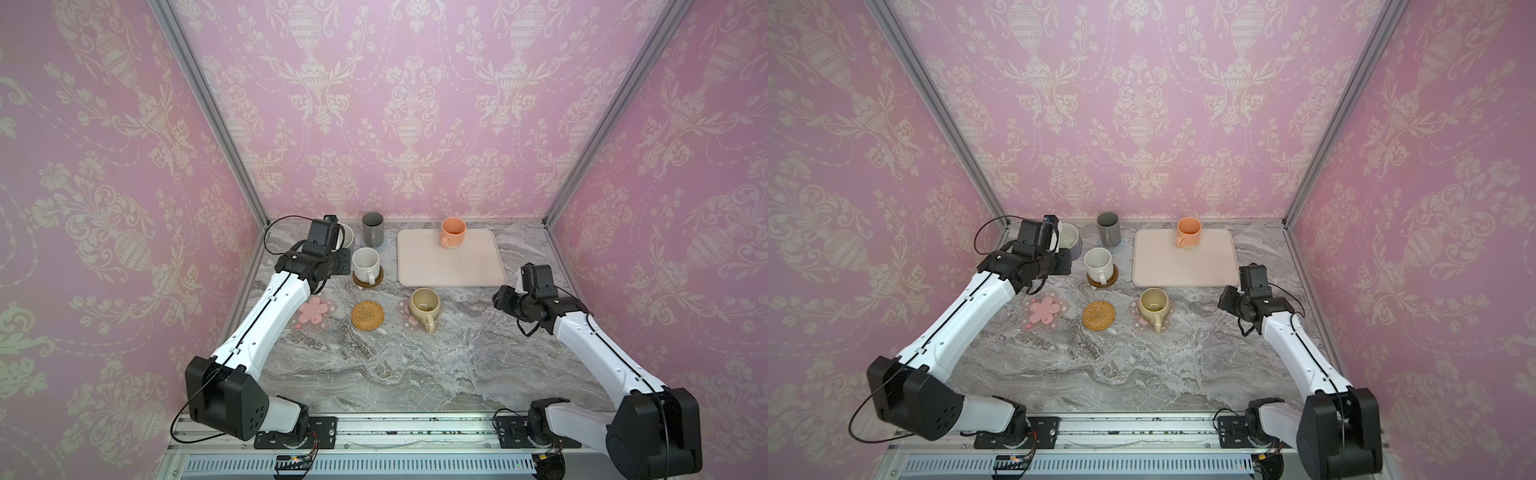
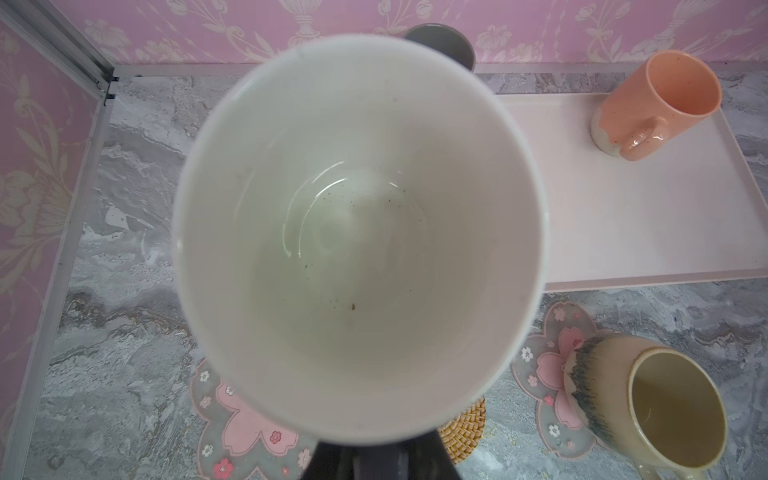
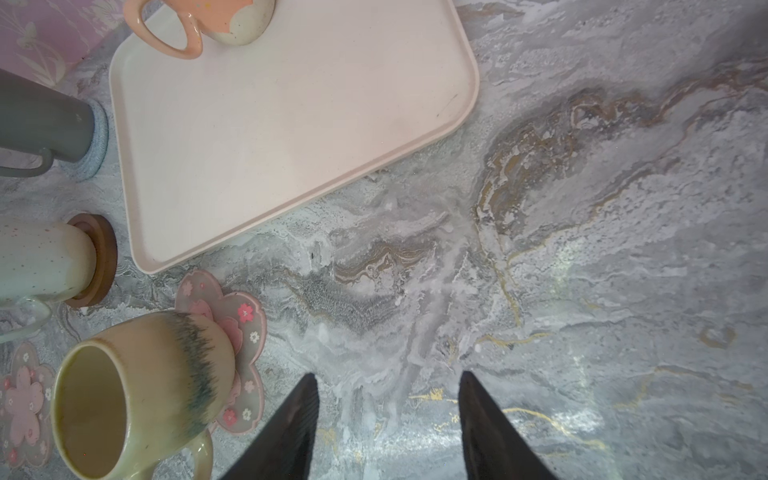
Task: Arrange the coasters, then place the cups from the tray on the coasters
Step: 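Carry the lavender-handled mug toward the woven rattan coaster with the left gripper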
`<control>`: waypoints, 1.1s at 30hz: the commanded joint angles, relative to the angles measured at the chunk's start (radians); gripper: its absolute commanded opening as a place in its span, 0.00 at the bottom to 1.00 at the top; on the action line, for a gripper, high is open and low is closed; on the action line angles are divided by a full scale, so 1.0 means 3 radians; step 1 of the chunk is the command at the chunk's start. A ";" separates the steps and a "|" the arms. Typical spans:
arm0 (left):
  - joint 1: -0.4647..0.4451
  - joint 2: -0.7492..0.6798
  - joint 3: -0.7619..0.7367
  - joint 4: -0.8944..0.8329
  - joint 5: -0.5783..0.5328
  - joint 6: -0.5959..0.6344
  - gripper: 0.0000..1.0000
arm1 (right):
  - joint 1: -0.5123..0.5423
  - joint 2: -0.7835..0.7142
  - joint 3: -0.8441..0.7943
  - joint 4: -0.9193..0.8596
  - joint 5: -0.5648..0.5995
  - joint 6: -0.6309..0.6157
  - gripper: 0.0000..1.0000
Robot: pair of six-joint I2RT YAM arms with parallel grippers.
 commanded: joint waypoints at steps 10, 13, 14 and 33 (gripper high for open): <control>0.0306 -0.0257 -0.0407 0.0040 0.0057 -0.0049 0.00 | 0.0017 0.0157 0.0172 0.0086 -0.0071 0.0070 0.55; 0.0417 -0.0326 -0.0591 0.0071 0.0147 -0.0145 0.00 | 0.0021 0.0197 0.0172 0.0121 -0.0084 0.0085 0.55; 0.0449 -0.0358 -0.0656 0.0084 0.0176 -0.0181 0.00 | 0.0026 0.0212 0.0174 0.0141 -0.0093 0.0090 0.55; 0.0755 -0.0508 -0.1185 -0.0002 0.0259 0.0160 0.00 | 0.0106 0.0420 0.0200 0.0252 -0.0147 0.0111 0.54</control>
